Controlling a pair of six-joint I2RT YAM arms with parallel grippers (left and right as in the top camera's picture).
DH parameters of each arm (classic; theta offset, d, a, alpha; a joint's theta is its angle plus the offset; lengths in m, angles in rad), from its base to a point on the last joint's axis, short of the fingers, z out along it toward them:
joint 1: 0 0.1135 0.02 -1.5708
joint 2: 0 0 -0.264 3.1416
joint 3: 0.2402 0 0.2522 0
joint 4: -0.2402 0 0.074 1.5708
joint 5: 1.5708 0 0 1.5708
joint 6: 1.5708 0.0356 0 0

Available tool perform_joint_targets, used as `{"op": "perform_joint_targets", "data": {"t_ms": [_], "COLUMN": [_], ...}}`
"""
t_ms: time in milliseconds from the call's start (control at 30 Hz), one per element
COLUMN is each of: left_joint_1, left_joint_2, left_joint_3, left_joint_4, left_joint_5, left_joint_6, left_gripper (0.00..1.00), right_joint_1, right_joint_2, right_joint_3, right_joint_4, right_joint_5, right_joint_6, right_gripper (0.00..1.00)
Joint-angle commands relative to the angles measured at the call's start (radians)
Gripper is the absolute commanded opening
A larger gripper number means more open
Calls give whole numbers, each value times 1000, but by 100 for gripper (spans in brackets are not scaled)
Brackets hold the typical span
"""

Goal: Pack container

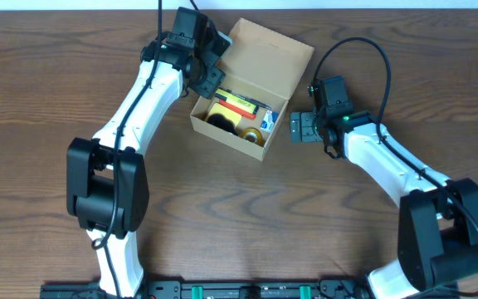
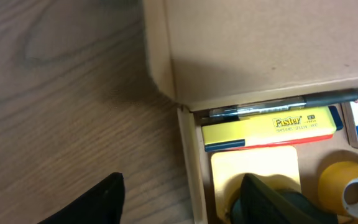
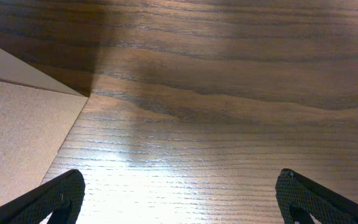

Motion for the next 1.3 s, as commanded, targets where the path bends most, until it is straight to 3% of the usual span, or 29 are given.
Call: {"op": "perform_joint_targets", "data": {"t_ms": [0, 567, 667, 767, 1033, 1200, 1267], "left_joint_1": [10, 10, 11, 11, 11, 11, 11], "left_joint_2": [30, 32, 32, 32, 32, 32, 32], "left_joint_3": [-8, -8, -8, -8, -8, -8, -8], "left_joint_4": [-2, -114, -112, -119, -138, -142, -150], "left_joint_5": [7, 8, 8, 8, 34, 64, 64], "left_joint_6": [-89, -188, -188, -189, -267, -306, -356], "left_gripper": [55, 39, 34, 21, 20, 6, 6], "right_joint_1": [-9, -9, -9, -9, -9, -9, -9], "right_joint_2": [8, 8, 8, 8, 8, 8, 8], "right_joint_3": [-1, -1, -1, -1, -1, -1, -1], "right_joint_4": [-1, -1, -1, -1, -1, -1, -1], "right_joint_5": [0, 0, 0, 0, 0, 0, 0], "right_joint_6": [11, 11, 11, 11, 11, 11, 11], "right_gripper": [99, 99, 99, 99, 99, 99, 99]}}
